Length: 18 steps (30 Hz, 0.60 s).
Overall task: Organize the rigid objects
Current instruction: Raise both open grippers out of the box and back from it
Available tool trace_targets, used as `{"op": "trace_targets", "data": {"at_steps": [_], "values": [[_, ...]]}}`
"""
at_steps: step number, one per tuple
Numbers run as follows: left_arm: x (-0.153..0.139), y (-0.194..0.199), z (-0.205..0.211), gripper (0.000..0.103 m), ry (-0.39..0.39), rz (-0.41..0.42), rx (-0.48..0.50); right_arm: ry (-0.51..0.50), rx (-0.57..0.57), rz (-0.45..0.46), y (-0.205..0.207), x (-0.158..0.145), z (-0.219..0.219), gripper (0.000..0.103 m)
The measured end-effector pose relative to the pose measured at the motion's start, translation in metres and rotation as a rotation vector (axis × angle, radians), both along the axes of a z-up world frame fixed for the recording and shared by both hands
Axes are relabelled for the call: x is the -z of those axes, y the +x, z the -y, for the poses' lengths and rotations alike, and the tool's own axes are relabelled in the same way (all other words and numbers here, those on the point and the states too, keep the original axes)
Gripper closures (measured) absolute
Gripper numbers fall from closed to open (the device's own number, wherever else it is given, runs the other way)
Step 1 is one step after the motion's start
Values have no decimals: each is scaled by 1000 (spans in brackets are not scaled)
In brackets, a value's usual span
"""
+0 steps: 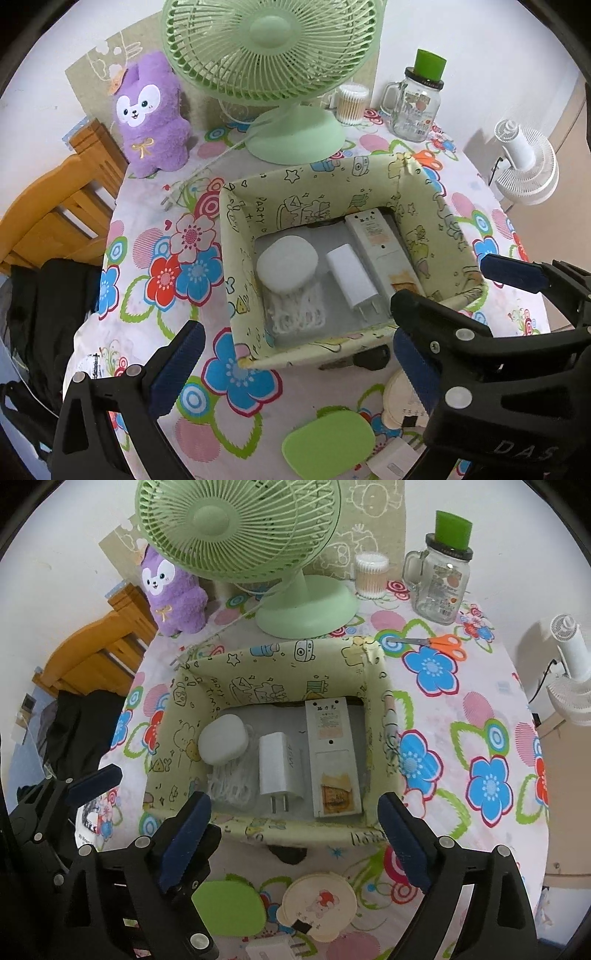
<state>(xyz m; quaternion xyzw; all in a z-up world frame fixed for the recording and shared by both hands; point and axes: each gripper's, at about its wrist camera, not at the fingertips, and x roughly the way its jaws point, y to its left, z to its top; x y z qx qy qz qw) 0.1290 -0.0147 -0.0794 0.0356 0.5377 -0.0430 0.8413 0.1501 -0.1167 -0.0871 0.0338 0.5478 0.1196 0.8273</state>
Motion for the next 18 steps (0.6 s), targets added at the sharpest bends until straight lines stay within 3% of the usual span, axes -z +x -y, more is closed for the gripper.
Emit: {"op": "trace_targets", "data": {"at_steps": [18], "values": [[-23, -33, 11, 0, 2, 50, -33, -19, -9, 69, -38, -28, 18, 9]]}}
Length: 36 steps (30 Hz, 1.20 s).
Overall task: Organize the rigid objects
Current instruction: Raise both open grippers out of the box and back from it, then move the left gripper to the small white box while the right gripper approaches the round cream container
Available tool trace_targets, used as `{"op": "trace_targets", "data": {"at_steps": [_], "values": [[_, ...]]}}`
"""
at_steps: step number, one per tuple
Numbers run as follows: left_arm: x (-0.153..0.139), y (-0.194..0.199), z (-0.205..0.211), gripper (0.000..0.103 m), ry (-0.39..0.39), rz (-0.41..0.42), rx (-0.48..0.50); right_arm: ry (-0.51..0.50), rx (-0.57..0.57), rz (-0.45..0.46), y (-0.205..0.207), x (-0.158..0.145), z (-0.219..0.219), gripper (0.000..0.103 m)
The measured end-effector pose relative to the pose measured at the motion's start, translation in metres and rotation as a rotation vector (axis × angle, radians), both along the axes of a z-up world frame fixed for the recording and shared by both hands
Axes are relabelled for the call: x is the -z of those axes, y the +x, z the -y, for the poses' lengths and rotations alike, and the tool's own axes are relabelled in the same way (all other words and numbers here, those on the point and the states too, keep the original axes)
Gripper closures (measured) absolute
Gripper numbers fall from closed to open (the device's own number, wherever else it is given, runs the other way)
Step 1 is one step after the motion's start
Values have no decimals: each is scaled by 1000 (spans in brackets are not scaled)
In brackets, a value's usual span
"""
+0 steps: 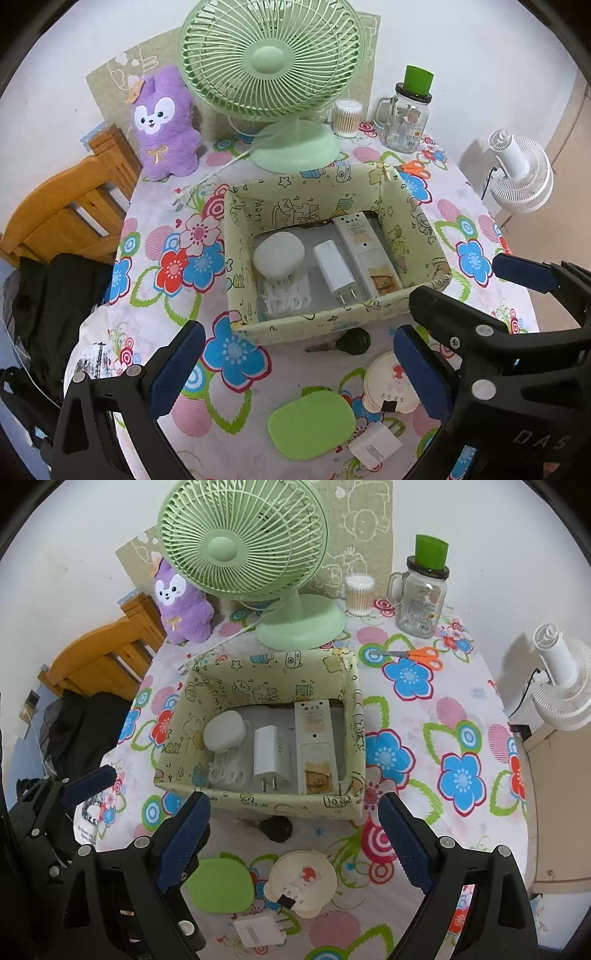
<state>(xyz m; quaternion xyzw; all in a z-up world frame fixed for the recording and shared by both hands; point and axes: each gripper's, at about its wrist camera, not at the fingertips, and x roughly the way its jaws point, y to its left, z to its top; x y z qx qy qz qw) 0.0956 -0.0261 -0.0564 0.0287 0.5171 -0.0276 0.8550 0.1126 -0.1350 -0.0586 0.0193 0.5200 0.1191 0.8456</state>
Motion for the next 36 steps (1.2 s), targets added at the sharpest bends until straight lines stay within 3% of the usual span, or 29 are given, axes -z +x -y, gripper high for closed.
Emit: {"op": "trace_targets", "data": {"at_steps": [12, 36], "values": [[-11, -22, 8, 0, -18, 9, -9, -1, -2, 38, -24, -16, 13, 9], [-20, -52, 27, 0, -26, 49, -25, -49, 37, 52, -54, -18, 47, 9]]}}
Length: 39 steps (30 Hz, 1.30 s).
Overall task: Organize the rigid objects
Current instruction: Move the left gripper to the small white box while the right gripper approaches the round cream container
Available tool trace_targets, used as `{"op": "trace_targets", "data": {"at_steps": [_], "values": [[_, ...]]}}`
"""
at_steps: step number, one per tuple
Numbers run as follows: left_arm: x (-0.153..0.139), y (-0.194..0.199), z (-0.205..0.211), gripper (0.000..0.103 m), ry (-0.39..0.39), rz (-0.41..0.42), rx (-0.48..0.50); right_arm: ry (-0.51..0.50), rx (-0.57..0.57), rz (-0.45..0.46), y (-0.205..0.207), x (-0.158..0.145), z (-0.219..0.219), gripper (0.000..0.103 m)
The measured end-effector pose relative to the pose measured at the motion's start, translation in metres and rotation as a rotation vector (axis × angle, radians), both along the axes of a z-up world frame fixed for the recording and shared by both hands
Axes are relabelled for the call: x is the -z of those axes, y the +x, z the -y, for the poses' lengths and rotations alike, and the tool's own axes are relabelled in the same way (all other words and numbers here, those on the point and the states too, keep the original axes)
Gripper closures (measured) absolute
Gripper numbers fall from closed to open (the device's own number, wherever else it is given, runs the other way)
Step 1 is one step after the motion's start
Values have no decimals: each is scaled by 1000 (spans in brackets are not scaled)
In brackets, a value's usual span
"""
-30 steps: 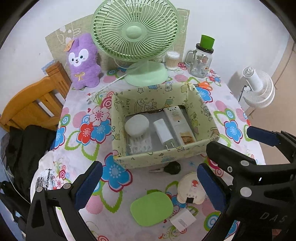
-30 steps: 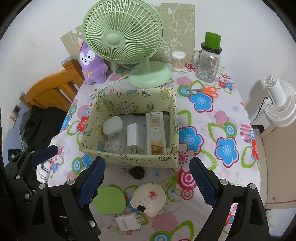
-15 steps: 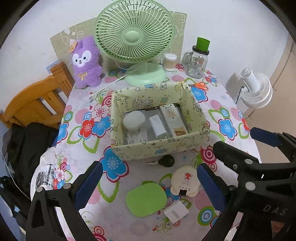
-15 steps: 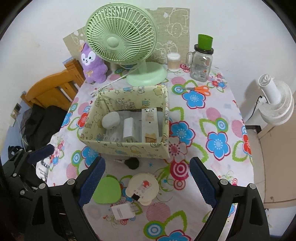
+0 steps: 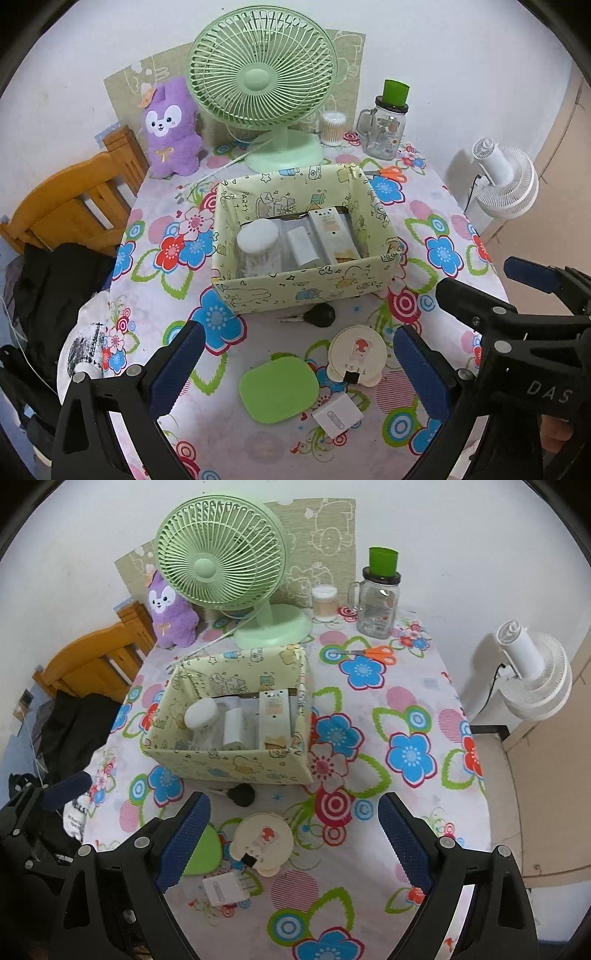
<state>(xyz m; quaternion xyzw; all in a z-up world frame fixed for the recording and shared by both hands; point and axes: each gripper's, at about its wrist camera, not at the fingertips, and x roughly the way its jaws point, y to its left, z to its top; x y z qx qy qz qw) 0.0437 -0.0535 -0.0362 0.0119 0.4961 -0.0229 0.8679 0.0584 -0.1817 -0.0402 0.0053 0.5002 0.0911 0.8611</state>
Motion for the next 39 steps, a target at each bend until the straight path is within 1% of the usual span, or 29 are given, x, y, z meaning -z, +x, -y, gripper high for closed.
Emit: {"op": "trace_targets", "data": {"at_steps": [5, 9, 13, 17, 21, 24, 30, 39], "values": [[6, -3, 4, 0, 13, -14, -2, 3, 0, 1, -4, 4, 6, 9], [14, -4, 5, 0, 5, -38, 0, 44, 0, 9, -8, 7, 9, 9], [25, -5, 7, 2, 10, -72, -5, 27, -4, 32, -12, 10, 7, 9], [34, -8, 4, 3, -4, -88, -21, 24, -14, 46, -15, 16, 8, 9], [45, -11, 2, 6, 8, -88, -27, 25, -16, 35, -17, 27, 8, 9], [54, -13, 1, 6, 29, -85, -31, 22, -20, 28, -18, 36, 8, 9], [73, -18, -1, 6, 28, -117, -19, 15, -34, 8, -19, 54, 4, 9], [96, -24, -5, 7, -22, -146, -42, -15, -73, -21, -21, 80, -2, 9]]}}
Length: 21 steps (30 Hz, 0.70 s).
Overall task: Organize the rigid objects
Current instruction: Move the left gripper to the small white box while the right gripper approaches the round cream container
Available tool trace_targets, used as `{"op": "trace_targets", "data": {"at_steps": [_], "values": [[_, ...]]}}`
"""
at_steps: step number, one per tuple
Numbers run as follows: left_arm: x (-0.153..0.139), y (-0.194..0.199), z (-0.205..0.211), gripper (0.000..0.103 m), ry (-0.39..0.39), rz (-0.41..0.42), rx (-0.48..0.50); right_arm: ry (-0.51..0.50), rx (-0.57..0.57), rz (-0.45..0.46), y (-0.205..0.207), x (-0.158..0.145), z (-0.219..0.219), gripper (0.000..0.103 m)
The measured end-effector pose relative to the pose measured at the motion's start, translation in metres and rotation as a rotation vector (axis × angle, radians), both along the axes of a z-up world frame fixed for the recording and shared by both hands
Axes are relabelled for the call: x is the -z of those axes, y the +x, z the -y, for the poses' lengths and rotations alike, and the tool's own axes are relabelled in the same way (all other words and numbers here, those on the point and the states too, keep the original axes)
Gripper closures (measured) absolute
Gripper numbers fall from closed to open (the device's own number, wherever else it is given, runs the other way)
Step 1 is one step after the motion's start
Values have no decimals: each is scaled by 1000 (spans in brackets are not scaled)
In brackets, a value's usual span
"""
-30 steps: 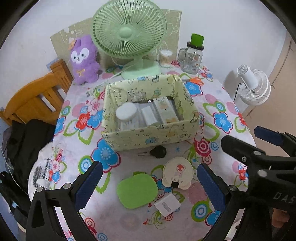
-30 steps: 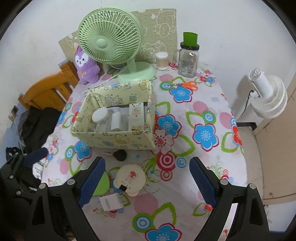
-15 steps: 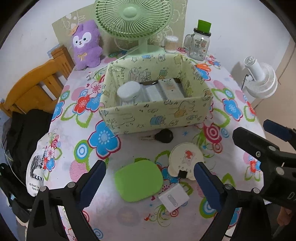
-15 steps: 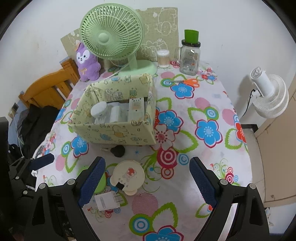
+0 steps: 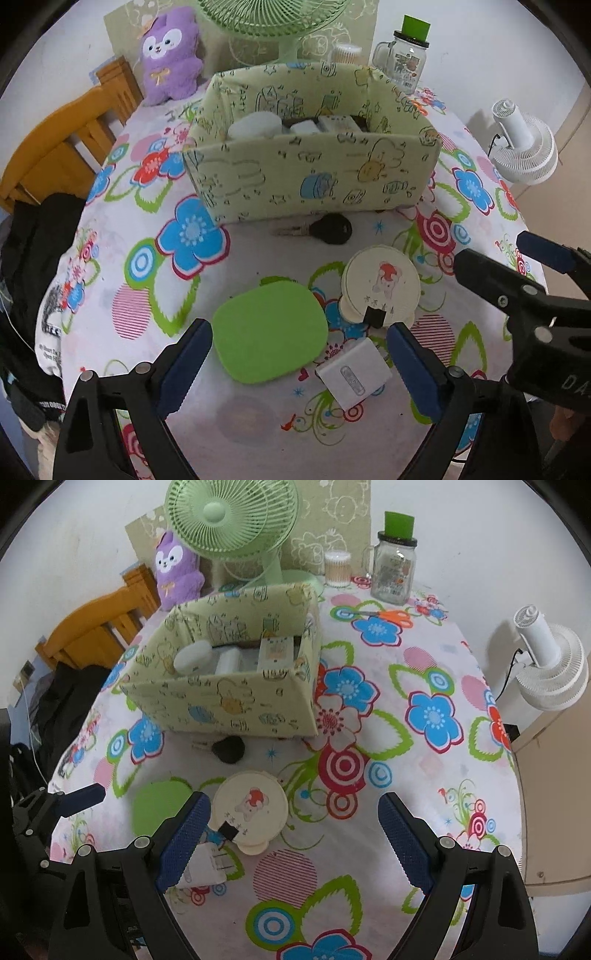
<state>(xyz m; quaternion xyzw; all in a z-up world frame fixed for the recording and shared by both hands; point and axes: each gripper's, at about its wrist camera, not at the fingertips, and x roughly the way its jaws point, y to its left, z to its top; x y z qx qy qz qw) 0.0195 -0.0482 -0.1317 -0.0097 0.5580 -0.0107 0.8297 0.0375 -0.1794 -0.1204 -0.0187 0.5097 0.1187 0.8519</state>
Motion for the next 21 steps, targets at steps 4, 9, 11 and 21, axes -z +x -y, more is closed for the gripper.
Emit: {"op": "trace_targets", "data": {"at_steps": [4, 9, 11, 21], "values": [[8, -3, 1, 8, -18, -9, 3, -15, -20, -9, -2, 11, -4, 9], [16, -7, 7, 9, -36, -20, 15, -30, -37, -35, -7, 27, -7, 9], [20, -8, 9, 10, -39, -31, 19, -28, -32, -50, -8, 32, -6, 9], [37, -12, 15, 12, -71, -84, -5, -34, -17, -87, -10, 50, -5, 9]]}}
